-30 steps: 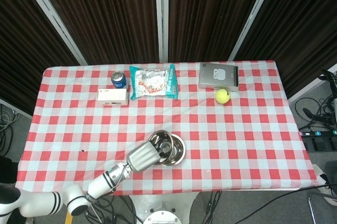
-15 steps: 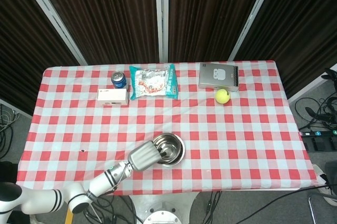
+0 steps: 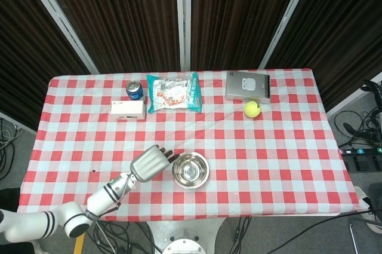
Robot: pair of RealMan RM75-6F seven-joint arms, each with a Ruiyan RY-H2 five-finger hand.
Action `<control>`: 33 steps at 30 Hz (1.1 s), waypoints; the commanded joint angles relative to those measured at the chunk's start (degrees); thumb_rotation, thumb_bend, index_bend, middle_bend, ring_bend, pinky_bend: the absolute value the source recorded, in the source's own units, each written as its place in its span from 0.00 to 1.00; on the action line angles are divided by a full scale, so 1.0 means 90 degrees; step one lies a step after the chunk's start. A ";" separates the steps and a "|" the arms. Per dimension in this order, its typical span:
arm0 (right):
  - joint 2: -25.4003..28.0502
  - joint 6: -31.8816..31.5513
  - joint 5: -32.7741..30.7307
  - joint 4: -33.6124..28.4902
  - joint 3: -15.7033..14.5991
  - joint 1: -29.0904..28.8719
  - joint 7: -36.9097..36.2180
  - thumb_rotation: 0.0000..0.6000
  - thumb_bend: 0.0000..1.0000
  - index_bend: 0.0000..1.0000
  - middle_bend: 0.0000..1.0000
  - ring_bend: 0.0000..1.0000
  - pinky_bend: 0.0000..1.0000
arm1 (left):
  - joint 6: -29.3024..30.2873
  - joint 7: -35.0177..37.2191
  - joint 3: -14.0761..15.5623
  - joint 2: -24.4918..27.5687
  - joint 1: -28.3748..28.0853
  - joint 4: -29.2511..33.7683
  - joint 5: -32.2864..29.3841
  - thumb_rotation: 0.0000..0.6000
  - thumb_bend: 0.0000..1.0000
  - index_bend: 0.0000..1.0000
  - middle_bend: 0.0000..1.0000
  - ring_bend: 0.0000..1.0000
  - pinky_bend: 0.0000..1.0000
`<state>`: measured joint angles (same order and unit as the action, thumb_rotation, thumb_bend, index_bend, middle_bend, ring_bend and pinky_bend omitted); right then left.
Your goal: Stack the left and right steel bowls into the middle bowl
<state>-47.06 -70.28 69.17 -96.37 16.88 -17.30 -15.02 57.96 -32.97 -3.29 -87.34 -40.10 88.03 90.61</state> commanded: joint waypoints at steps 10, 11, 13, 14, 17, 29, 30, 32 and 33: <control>-0.0659 -0.0004 0.1261 0.0262 -0.0876 0.0072 0.0789 1.00 0.09 0.12 0.21 0.03 0.02 | 0.2331 0.2494 -0.0660 0.1051 0.2077 -0.1056 -0.1759 1.00 0.22 0.32 0.29 0.25 0.40; -0.0805 -0.0083 0.1438 0.0397 -0.0983 0.0102 0.0918 1.00 0.09 0.12 0.20 0.03 0.02 | 0.2482 0.2872 -0.0647 0.1043 0.2252 -0.1150 -0.1785 1.00 0.22 0.29 0.26 0.21 0.35; -0.1186 -0.0310 0.1817 0.0778 -0.1199 0.0178 0.1228 1.00 0.08 0.12 0.18 0.02 0.01 | 0.2787 0.3495 -0.0533 0.1009 0.2605 -0.1373 -0.1738 1.00 0.20 0.22 0.20 0.15 0.27; -0.1353 -0.0405 0.1959 0.0958 -0.1283 0.0213 0.1341 1.00 0.08 0.12 0.17 0.01 0.00 | 0.2896 0.3644 -0.0456 0.0994 0.2744 -0.1473 -0.1701 1.00 0.19 0.21 0.19 0.14 0.25; -0.1765 -0.0510 0.2281 0.1431 -0.1555 0.0297 0.1554 1.00 0.05 0.09 0.10 0.00 0.00 | 0.3195 0.4078 -0.0168 0.0941 0.3188 -0.1789 -0.1563 1.00 0.18 0.18 0.17 0.12 0.22; -0.2413 -0.0619 0.2291 0.2164 -0.2021 0.0727 0.1712 1.00 0.04 0.02 0.02 0.00 0.00 | 0.3625 0.4856 0.0270 0.0891 0.3955 -0.2422 -0.1124 1.00 0.18 0.18 0.17 0.12 0.21; -0.2430 -0.0618 0.2281 0.2170 -0.2022 0.0735 0.1716 1.00 0.04 0.02 0.02 0.00 0.00 | 0.3612 0.4886 0.0279 0.0898 0.3978 -0.2420 -0.1102 1.00 0.18 0.18 0.17 0.12 0.21; -0.2440 -0.0596 0.2275 0.2157 -0.2022 0.0727 0.1731 1.00 0.04 0.02 0.02 0.00 0.00 | 0.3578 0.4948 0.0284 0.0892 0.4008 -0.2420 -0.1083 1.00 0.18 0.18 0.17 0.12 0.21; -0.2440 -0.0586 0.2279 0.2138 -0.2015 0.0713 0.1742 1.00 0.04 0.02 0.02 0.00 0.00 | 0.3553 0.4981 0.0283 0.0878 0.4021 -0.2437 -0.1073 1.00 0.18 0.18 0.17 0.12 0.21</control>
<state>-69.01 -75.60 89.66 -77.05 -1.29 -10.81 0.60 90.07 11.71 -0.77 -79.37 -4.02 66.19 80.86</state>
